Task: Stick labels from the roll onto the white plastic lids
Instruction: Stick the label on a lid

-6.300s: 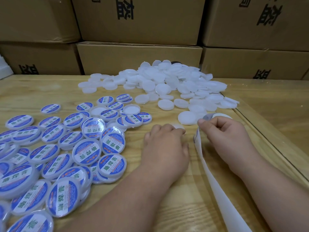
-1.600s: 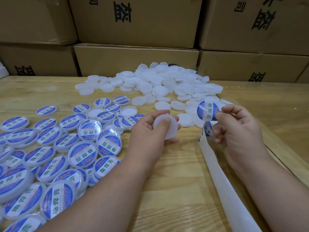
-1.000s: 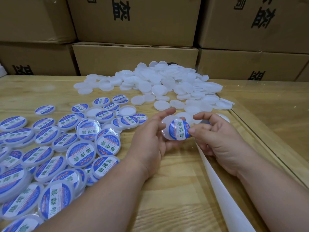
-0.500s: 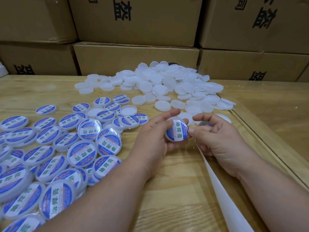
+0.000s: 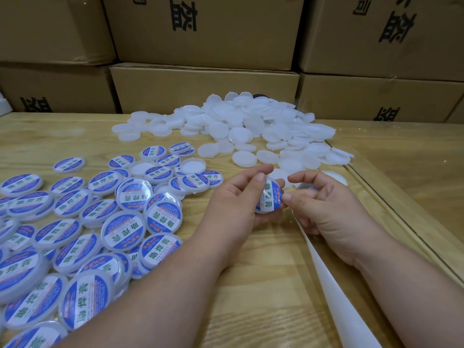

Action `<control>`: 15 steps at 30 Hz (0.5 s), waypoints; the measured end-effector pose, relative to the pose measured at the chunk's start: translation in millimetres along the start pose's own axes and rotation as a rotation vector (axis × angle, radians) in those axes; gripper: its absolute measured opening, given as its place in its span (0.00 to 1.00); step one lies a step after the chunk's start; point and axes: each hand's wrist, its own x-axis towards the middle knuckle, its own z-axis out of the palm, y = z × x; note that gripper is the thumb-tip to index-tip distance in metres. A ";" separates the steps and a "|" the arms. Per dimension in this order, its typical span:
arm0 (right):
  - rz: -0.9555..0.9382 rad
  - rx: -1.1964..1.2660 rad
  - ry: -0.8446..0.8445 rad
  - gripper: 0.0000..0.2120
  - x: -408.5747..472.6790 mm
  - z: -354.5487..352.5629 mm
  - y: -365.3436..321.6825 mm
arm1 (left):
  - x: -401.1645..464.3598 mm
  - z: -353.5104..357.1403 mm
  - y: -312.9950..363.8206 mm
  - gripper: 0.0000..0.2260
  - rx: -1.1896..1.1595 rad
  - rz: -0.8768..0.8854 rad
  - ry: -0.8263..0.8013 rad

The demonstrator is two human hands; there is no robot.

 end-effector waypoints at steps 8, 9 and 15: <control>0.010 0.005 0.023 0.16 1.9 -1.1 1.0 | -0.9 -0.8 -1.7 0.12 0.042 0.022 -0.028; 0.014 -0.002 0.028 0.15 2.0 -0.9 0.5 | -0.8 -1.2 -1.8 0.13 0.043 0.021 -0.034; 0.019 0.033 0.024 0.09 1.3 -3.9 -1.5 | -0.3 -3.3 -1.6 0.20 0.078 0.052 -0.030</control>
